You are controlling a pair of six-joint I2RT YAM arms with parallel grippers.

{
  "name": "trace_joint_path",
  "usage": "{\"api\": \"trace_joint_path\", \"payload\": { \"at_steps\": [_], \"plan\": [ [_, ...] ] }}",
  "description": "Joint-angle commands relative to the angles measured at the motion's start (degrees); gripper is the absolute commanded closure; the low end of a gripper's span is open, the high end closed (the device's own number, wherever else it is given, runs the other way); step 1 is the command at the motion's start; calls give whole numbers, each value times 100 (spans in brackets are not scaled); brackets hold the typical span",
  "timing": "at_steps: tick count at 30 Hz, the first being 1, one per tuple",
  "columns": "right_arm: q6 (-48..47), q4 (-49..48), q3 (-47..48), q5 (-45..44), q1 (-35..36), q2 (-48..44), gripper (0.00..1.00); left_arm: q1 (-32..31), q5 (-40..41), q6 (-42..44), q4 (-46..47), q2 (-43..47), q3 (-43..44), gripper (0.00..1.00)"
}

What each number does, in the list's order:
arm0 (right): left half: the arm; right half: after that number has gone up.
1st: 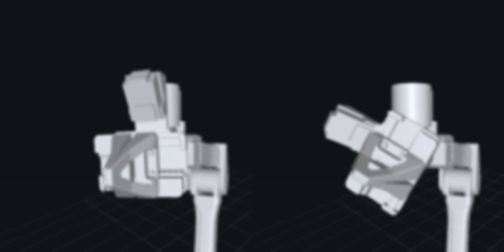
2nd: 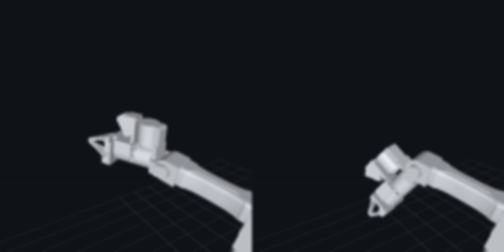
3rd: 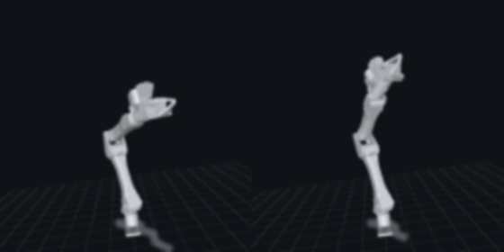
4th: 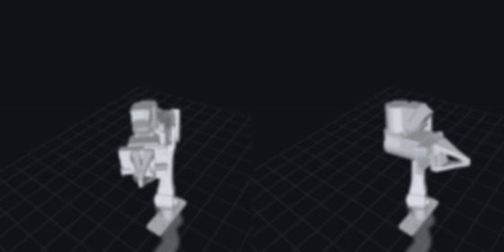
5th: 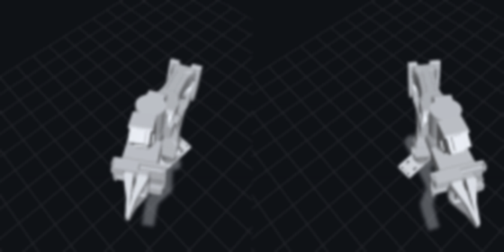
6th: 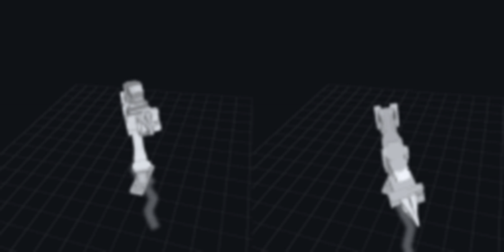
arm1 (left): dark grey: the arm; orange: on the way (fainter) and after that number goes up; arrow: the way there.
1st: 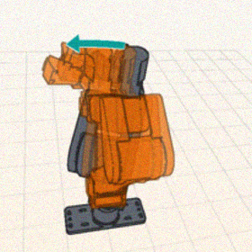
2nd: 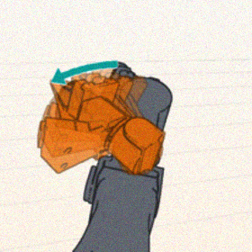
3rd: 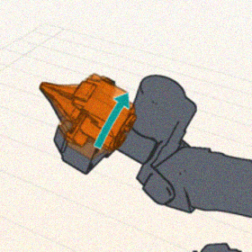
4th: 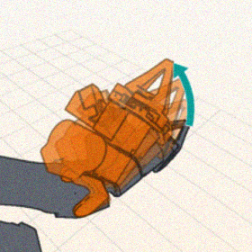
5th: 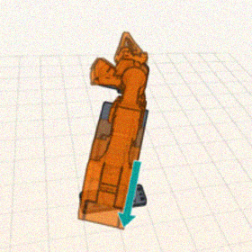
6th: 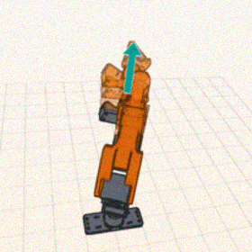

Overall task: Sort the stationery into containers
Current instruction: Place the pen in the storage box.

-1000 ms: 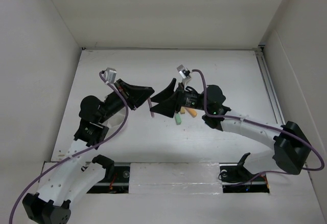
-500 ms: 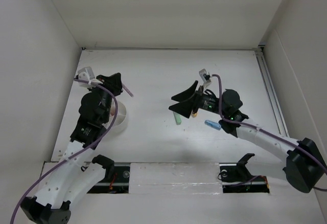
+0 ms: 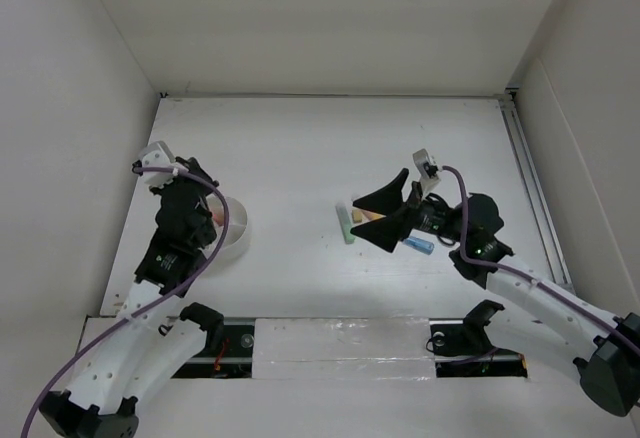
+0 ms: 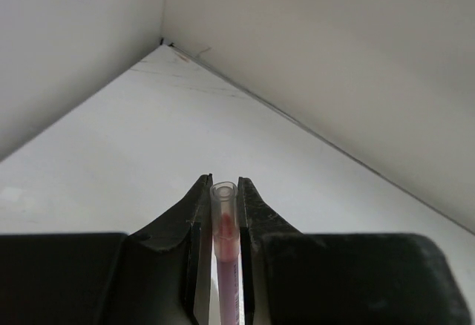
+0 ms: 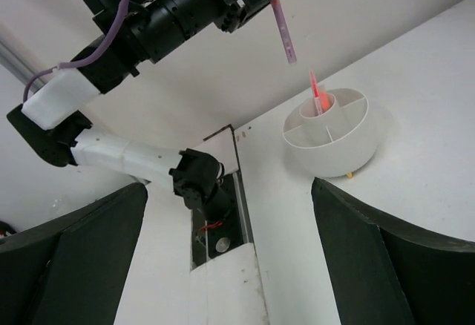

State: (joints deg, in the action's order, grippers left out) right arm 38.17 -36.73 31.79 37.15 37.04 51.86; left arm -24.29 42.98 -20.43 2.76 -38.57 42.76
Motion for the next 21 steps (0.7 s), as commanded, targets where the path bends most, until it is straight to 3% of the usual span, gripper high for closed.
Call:
{"api": "trace_joint_path", "payload": {
  "at_steps": [1, 7, 13, 21],
  "plan": [
    [-135, -124, -50, 170, -47, -219, 2, -5, 184, 785, -118, 173, 171, 100],
    [-135, -124, -50, 223, -100, -325, 2, -5, -763, 1769, 443, 394, -354, 100],
    [-135, -124, -50, 284, -153, -377, 2, 354, -1520, 1955, 972, 325, -760, 100],
    [-135, -124, -50, 337, -153, -325, 0, 355, -1048, 2016, 1560, -186, -1226, 100]
  ]
}}
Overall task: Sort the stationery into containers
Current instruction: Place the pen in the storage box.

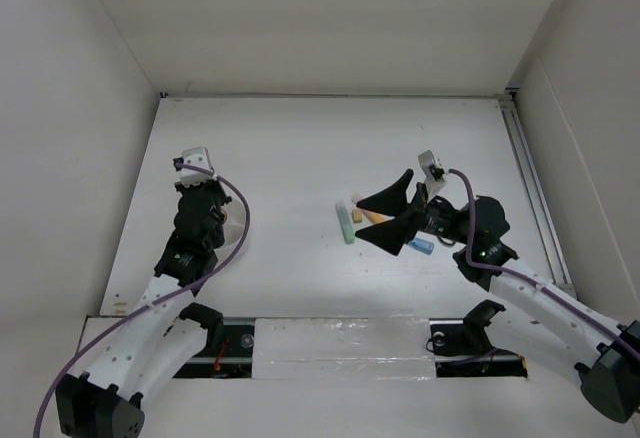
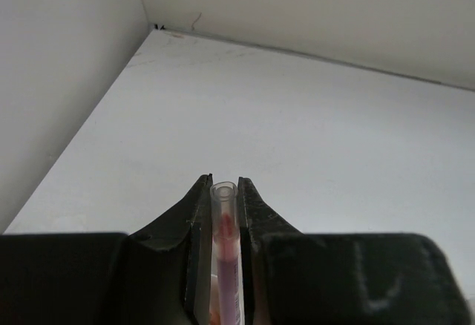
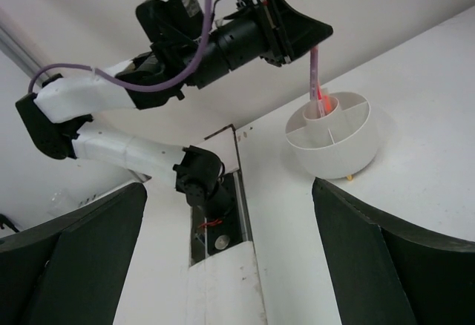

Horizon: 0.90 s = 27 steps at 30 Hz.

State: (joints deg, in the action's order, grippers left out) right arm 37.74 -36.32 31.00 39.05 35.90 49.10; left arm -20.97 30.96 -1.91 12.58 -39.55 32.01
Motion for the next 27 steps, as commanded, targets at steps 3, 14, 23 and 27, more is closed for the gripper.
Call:
{"api": "trace_joint_path", "payload": {
  "at_steps": [3, 14, 23, 27],
  "plan": [
    [-91, -165, 28, 147, -39, 3, 0, 23, 209, 112, 631, -307, -265, 100],
    [-91, -165, 28, 200, -39, -49, 0, 23, 788, 270, 1089, -676, -572, 100],
    [-91, -165, 81, 200, -92, 56, 0, 23, 938, 7, 826, -809, -626, 100],
    [-91, -165, 81, 200, -92, 108, 0, 23, 938, 7, 825, -748, -626, 96]
  ]
}}
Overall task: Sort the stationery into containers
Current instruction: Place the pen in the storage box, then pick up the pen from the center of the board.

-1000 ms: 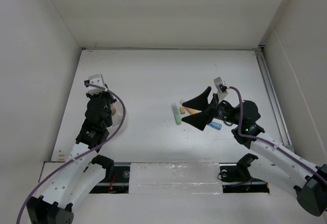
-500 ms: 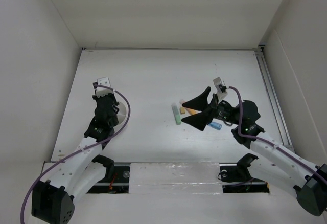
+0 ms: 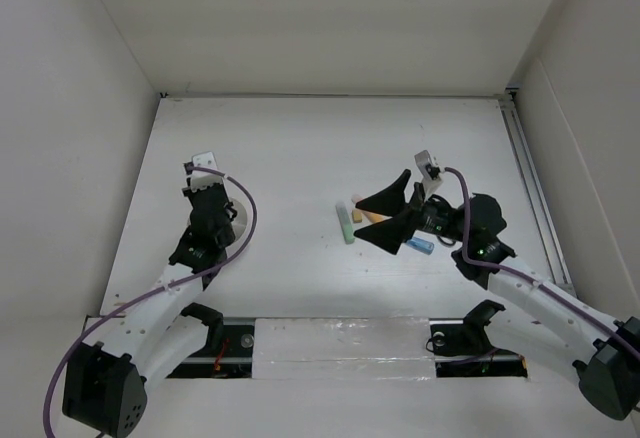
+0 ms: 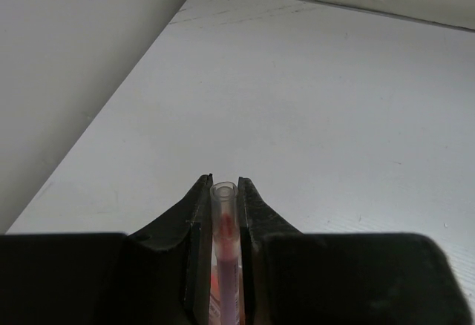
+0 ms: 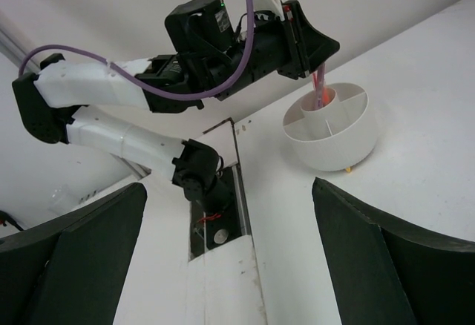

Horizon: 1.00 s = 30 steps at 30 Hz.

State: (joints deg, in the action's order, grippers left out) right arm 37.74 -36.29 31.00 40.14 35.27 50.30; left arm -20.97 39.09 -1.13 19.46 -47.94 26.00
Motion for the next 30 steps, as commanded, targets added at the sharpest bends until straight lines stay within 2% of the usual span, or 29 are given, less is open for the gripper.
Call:
{"api": "trace_joint_path", "payload": {
  "at_steps": [1, 2, 5, 7, 9, 14, 15, 17, 19, 21, 22, 26, 28, 29, 30],
  "plan": [
    [-91, -168, 81, 90, -29, -12, 0, 23, 177, -72, 137, 92, -25, 95],
    [-91, -168, 81, 90, -29, -12, 0, 23, 178, -124, 76, 162, -77, 87],
    [-143, -168, 81, 90, -29, -12, 0, 23, 11, -125, 75, 312, -139, 78],
    [-144, -168, 81, 90, -29, -12, 0, 23, -42, -203, 23, 373, -139, 68],
    [-144, -168, 81, 90, -29, -12, 0, 23, -103, -152, -30, 373, -139, 68],
    [-144, -168, 81, 29, -29, -12, 0, 23, -322, -213, -101, 530, 142, 50],
    [-144, -20, 81, -189, -89, -12, 0, 23, -480, -213, -196, 610, 351, 42],
    [-144, 279, 186, -444, -142, 154, 0, 23, -534, -265, -267, 864, 546, 20],
    [-214, 1051, 457, -1039, -204, 356, 0, 23, -534, -361, -381, 1032, 827, 0],
    [-415, 1684, 721, -1428, -204, 794, 0, 23, -604, -668, -940, 1233, 1169, 0],
    [-486, 2305, 853, -1917, -204, 953, 0, 23, -726, -809, -1162, 1287, 1536, 0],
    [-644, 3408, 1328, -3061, -204, 1604, 0, 23, -727, -1617, -2349, 1507, 2347, 0],
    [-767, 3628, 1442, -3266, -204, 1928, 4, 23, -937, -1883, -2605, 1751, 2427, 0],
    [-820, 4056, 1557, -3571, -83, 2035, 7, 23, -1339, -1883, -2606, 1858, 2427, 0],
    [-820, 4234, 1741, -3801, -3, 2132, 14, 23, -1586, -1883, -2606, 1972, 2375, 0]
  ]
}}
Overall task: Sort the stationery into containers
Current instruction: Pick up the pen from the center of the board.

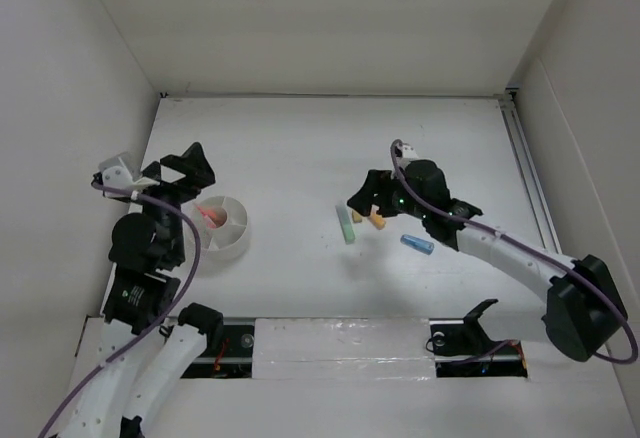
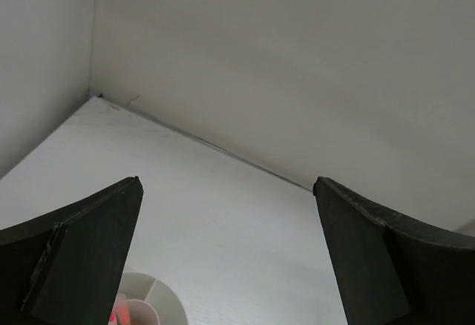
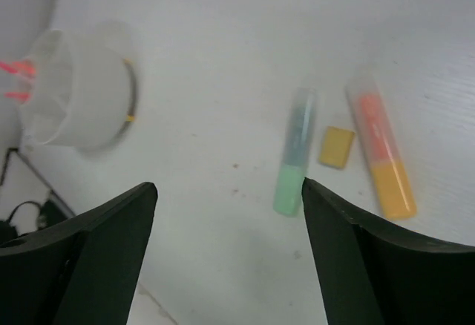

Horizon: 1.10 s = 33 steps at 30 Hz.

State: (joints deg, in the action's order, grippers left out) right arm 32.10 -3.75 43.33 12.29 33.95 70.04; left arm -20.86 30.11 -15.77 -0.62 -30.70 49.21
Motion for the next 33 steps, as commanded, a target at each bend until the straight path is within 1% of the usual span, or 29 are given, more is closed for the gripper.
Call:
{"api": "trace_joint_path", "payload": {
  "at_steps": [1, 2, 3, 4, 6, 9, 11, 13, 14, 15, 17, 20, 22, 26, 27, 28, 33],
  "plan": [
    [-309, 1155, 597, -1253, 216, 333, 17, 12, -899, -418, -597, 440, 54, 0],
    [-309, 1557, 693, -1482, 295, 413, 18, 12, -1241, -418, -684, 520, 1, 0],
    [-309, 1683, 764, -1815, 444, 475, 21, 12, -1357, -349, -754, 599, 1, 0],
    [-309, 1789, 852, -1931, 515, 536, 24, 12, -1358, -348, -833, 670, -51, 0],
    [-309, 1860, 852, -2151, 629, 625, 24, 12, -1237, -513, -1106, 872, -209, 0],
    [-309, 1913, 922, -2223, 753, 1010, 28, 12, -859, -725, -1378, 1066, -350, 0],
    [-257, 1974, 1124, -2223, 946, 1248, 30, 12, -805, -796, -1379, 1145, -351, 0],
    [-204, 1974, 1282, -2441, 1095, 1660, 30, 12, -935, -796, -1327, 1198, -351, 0],
    [-204, 2053, 1509, -2503, 1174, 1836, 31, 12, -1024, -796, -1326, 1146, -351, 0],
    [-152, 2123, 1625, -2573, 1175, 2177, 31, 12, -1094, -796, -1326, 1093, -351, 0],
    [-151, 2238, 1897, -2705, 1236, 2469, 35, 12, -1147, -796, -1379, 1022, -351, 0],
    [-98, 2238, 2082, -2644, 1394, 2883, 35, 12, -1148, -858, -1379, 969, -351, 0],
    [-29, 2403, 2293, -2880, 1474, 3146, 36, 12, -1200, -858, -1379, 917, -351, 0],
    [33, 2721, 2574, -3137, 1474, 3428, 39, 12, -1200, -858, -1379, 1021, -351, 0],
    [33, 2774, 2575, -3137, 1535, 3489, 40, 12, -1200, -858, -1379, 1022, -351, 0],
    [33, 2774, 2575, -3137, 1535, 3490, 45, 12, -1200, -858, -1379, 1022, -351, 0],
    [157, 2906, 2522, -3251, 1588, 3613, 45, 12, -1200, -858, -1379, 1075, -351, 0]
  ]
}}
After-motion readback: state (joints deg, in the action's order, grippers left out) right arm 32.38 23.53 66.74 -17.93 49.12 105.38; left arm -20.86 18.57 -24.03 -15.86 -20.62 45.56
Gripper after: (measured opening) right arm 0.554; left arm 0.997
